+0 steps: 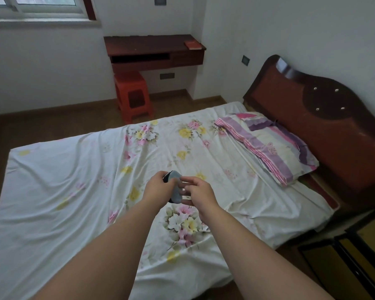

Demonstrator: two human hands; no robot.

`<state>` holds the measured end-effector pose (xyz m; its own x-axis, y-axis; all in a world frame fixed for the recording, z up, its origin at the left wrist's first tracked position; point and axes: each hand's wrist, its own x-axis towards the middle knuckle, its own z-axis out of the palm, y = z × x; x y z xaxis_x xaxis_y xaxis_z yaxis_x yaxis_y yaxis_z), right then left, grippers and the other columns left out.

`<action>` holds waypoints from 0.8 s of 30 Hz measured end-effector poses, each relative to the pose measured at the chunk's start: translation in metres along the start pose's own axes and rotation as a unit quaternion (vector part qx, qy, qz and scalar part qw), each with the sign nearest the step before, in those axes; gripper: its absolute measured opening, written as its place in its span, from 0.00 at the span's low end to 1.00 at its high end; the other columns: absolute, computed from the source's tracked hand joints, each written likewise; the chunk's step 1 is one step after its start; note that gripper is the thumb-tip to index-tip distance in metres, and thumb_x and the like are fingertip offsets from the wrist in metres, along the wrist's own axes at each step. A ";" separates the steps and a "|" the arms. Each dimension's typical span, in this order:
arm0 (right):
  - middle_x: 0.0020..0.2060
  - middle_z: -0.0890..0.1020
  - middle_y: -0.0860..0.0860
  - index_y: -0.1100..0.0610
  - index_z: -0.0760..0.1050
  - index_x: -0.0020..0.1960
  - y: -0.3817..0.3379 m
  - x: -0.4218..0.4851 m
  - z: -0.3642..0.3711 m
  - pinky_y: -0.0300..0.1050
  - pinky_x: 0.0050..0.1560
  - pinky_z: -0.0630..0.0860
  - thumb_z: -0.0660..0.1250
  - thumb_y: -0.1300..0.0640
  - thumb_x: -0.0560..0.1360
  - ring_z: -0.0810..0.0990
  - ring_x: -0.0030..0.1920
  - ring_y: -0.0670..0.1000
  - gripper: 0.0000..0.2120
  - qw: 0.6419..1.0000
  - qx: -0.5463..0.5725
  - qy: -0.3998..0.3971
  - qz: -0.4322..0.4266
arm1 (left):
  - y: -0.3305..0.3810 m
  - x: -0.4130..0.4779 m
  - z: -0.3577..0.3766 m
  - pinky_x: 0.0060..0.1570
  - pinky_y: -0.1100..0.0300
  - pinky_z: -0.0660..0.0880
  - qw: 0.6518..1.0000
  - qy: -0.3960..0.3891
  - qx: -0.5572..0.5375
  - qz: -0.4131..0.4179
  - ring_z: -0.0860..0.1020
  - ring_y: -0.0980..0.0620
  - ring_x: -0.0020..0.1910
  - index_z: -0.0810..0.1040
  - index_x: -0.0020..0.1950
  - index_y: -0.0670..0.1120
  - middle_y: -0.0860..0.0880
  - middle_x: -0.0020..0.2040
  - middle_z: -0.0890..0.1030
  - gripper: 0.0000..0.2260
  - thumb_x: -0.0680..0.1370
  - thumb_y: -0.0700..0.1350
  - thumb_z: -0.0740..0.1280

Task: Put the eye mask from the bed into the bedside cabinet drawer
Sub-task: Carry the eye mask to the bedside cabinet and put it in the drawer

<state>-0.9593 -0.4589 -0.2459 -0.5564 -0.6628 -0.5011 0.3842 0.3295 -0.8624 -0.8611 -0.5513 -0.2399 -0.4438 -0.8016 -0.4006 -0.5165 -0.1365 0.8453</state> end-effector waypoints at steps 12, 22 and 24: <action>0.57 0.79 0.51 0.47 0.72 0.68 0.007 0.005 0.001 0.49 0.42 0.82 0.65 0.59 0.76 0.80 0.50 0.47 0.22 0.995 -0.096 0.021 0.027 | -0.005 -0.012 -0.019 0.47 0.41 0.84 0.996 -0.063 -0.067 0.009 0.84 0.40 0.48 0.79 0.54 0.48 0.42 0.52 0.83 0.07 0.80 0.39 0.63; 0.47 0.83 0.53 0.55 0.78 0.54 0.019 -0.010 0.013 0.55 0.44 0.84 0.69 0.56 0.76 0.82 0.45 0.53 0.07 0.991 -0.128 0.024 0.013 | -0.020 -0.014 -0.043 0.32 0.57 0.82 0.994 -0.102 -0.031 0.011 0.82 0.47 0.42 0.81 0.50 0.47 0.41 0.50 0.83 0.06 0.78 0.36 0.68; 0.47 0.83 0.52 0.54 0.78 0.53 0.019 -0.020 0.008 0.46 0.36 0.83 0.69 0.56 0.76 0.82 0.44 0.51 0.06 0.991 -0.132 0.037 -0.004 | -0.017 -0.013 -0.044 0.31 0.59 0.81 0.990 -0.140 -0.015 0.005 0.83 0.47 0.42 0.81 0.49 0.48 0.42 0.50 0.84 0.08 0.76 0.36 0.70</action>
<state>-0.9353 -0.4452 -0.2516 -0.6157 -0.6179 -0.4890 0.1785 0.4951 -0.8503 -0.8140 -0.5646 -0.2334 -0.6369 -0.6103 -0.4711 -0.4911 -0.1499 0.8581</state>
